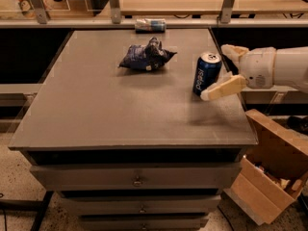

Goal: Pick pepsi can

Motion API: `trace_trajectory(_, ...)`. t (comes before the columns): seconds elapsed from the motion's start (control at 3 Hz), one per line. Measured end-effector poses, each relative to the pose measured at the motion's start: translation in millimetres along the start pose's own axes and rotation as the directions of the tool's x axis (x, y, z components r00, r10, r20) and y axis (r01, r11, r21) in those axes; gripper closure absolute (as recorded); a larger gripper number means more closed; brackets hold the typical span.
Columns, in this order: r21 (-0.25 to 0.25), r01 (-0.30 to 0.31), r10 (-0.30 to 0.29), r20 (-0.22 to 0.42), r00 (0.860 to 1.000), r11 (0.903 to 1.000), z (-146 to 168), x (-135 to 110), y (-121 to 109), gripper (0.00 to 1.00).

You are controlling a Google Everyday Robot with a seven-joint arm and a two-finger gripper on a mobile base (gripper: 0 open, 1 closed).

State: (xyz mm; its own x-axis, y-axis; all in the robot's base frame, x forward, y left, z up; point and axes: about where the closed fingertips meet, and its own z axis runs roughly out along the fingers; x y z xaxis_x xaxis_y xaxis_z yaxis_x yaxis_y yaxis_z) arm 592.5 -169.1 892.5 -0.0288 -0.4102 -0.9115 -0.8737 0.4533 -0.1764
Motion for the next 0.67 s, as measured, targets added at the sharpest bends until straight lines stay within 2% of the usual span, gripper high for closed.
trace_trajectory(0.33, -0.057, -0.003, 0.006, 0.051, 0.999, 0.9984, 27, -8, 5, 0.16)
trace_trajectory(0.67, -0.096, -0.003, 0.013, 0.106, 0.994, 0.9954, 46, -22, 7, 0.4)
